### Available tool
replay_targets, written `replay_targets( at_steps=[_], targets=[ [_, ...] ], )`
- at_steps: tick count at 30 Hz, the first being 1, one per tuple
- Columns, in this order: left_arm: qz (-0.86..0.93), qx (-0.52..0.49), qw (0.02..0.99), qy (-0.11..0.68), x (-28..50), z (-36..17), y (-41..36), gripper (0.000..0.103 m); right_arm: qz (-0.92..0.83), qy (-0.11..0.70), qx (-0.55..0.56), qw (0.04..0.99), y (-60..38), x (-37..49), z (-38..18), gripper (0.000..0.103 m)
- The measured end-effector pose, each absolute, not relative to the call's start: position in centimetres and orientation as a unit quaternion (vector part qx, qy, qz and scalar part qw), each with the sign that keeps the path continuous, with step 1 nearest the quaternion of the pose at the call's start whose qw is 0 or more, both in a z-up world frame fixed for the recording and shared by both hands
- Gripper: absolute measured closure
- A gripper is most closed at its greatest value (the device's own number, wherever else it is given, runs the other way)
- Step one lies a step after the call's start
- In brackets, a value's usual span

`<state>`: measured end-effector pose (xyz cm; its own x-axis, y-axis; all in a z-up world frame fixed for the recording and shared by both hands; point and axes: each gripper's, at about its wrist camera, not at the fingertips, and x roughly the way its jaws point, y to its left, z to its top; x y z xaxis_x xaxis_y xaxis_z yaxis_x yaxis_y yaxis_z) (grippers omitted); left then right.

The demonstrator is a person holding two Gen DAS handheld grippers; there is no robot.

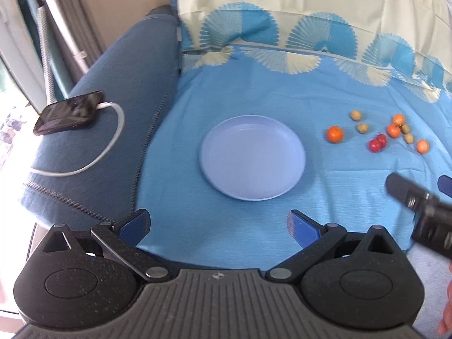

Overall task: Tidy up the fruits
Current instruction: 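Grasp a mandarin with the left tool while the right tool grasps another mandarin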

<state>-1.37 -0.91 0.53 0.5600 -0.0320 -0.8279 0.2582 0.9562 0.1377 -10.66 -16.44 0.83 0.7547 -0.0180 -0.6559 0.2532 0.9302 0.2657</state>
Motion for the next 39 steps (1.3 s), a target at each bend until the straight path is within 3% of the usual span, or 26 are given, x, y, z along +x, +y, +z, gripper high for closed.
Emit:
replay_targets(
  at_steps=[10, 14, 20, 29, 36, 38, 39],
  targets=[
    [-0.182, 0.131, 0.858, 0.463, 2.5, -2.1, -13.2, 0.0, -0.261, 0.326, 0.224, 0.881, -28.9, -12.9, -4.7, 0.0],
    [-0.207, 0.148, 0.856, 0.45, 5.6, -5.6, -19.5, 0.0, -0.332, 0.309, 0.219, 0.864, -34.6, -12.3, -7.8, 0.0],
    [-0.204, 0.129, 0.83, 0.502, 12.1, -12.1, -25.5, 0.0, -0.37, 0.326, 0.204, 0.846, -42.4, -7.5, -14.9, 0.0],
    [-0.165, 0.161, 0.818, 0.527, 18.3, -19.0, -28.7, 0.0, -0.334, 0.404, 0.196, 0.829, -47.8, 0.6, -24.4, 0.001],
    [-0.157, 0.138, 0.803, 0.559, 19.8, -20.7, -27.4, 0.0, -0.343, 0.351, 0.168, 0.855, -46.6, -0.3, -25.5, 0.0],
    [-0.155, 0.147, 0.801, 0.559, 19.6, -20.2, -27.8, 0.008, -0.342, 0.354, 0.165, 0.855, -46.5, -0.2, -25.5, 0.001],
    [-0.166, 0.146, 0.801, 0.556, 19.5, -19.9, -28.0, 0.025, -0.34, 0.356, 0.165, 0.854, -46.7, -0.2, -25.3, 0.001]
  ],
)
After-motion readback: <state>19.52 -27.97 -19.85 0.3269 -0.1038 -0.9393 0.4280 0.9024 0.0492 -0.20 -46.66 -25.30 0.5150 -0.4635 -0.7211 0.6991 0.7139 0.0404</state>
